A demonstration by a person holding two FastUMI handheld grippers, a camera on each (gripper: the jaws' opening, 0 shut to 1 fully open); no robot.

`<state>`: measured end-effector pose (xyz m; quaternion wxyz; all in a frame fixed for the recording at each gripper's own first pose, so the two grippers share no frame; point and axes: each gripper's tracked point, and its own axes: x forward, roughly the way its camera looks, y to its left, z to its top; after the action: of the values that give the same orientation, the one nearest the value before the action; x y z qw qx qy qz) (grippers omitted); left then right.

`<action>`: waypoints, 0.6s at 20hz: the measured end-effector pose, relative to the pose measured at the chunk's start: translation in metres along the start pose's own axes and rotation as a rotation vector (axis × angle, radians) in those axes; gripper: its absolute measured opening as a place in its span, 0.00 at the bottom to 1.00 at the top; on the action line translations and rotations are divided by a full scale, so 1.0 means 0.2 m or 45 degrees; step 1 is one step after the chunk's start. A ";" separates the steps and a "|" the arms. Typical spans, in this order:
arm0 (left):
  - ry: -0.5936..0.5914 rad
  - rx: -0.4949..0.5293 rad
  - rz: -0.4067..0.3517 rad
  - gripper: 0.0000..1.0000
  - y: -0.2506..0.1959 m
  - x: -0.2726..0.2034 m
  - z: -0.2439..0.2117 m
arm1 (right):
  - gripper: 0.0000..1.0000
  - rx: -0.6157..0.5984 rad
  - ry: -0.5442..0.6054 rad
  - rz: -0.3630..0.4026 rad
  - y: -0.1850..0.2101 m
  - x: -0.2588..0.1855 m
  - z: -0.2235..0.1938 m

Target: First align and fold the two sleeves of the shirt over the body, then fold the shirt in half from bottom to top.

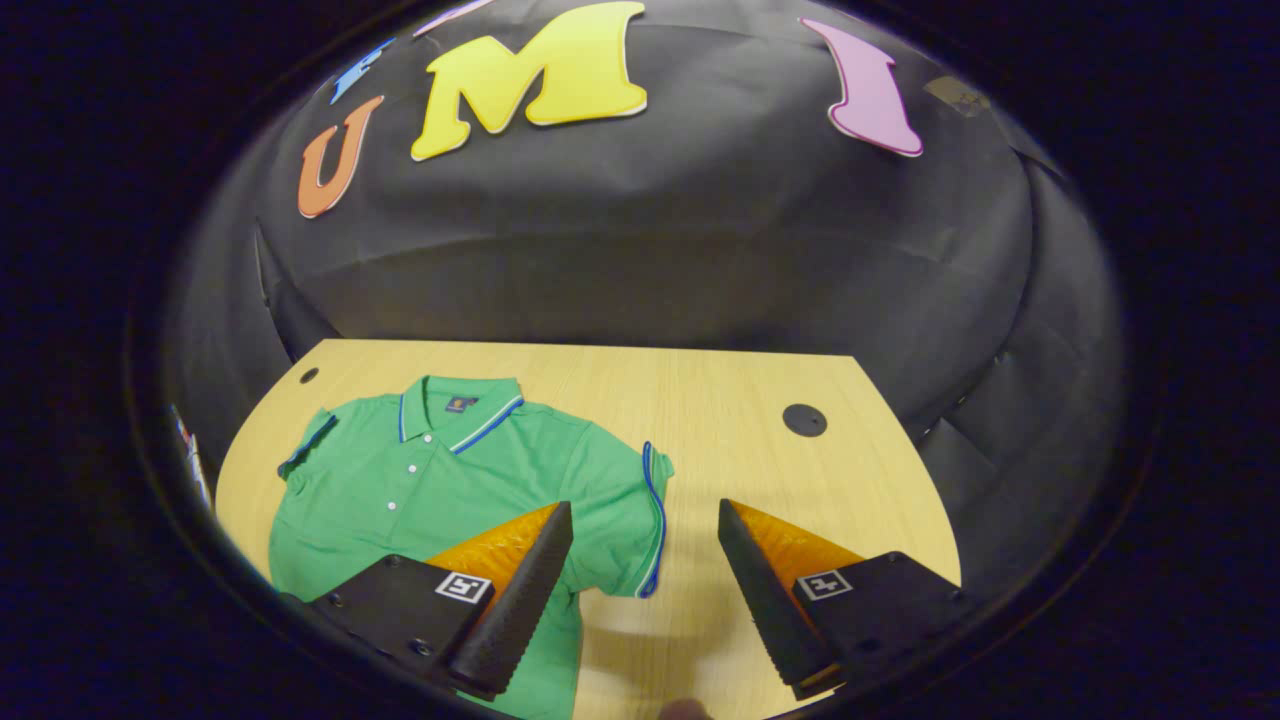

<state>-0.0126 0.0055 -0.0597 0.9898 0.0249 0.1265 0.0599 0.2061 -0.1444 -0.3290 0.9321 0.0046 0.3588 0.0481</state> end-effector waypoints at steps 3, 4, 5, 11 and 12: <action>0.031 0.002 0.006 0.98 -0.01 0.00 -0.03 | 0.95 -0.002 0.076 0.014 -0.01 0.16 -0.06; 0.047 0.011 -0.002 0.98 -0.01 -0.01 -0.05 | 0.95 0.014 0.108 0.029 0.00 0.19 -0.08; 0.061 0.028 0.000 0.98 0.00 -0.01 -0.06 | 0.95 0.040 0.138 0.037 -0.01 0.23 -0.09; 0.100 0.057 0.032 0.98 0.04 -0.03 -0.09 | 0.92 0.068 0.201 0.014 -0.05 0.38 -0.16; 0.109 0.067 0.038 0.98 0.05 -0.03 -0.10 | 0.95 0.060 0.203 0.012 -0.06 0.40 -0.17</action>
<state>-0.0248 0.0150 -0.0763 0.9815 0.0502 0.1700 0.0725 0.2441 -0.1489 -0.4083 0.9001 0.0245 0.4328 0.0441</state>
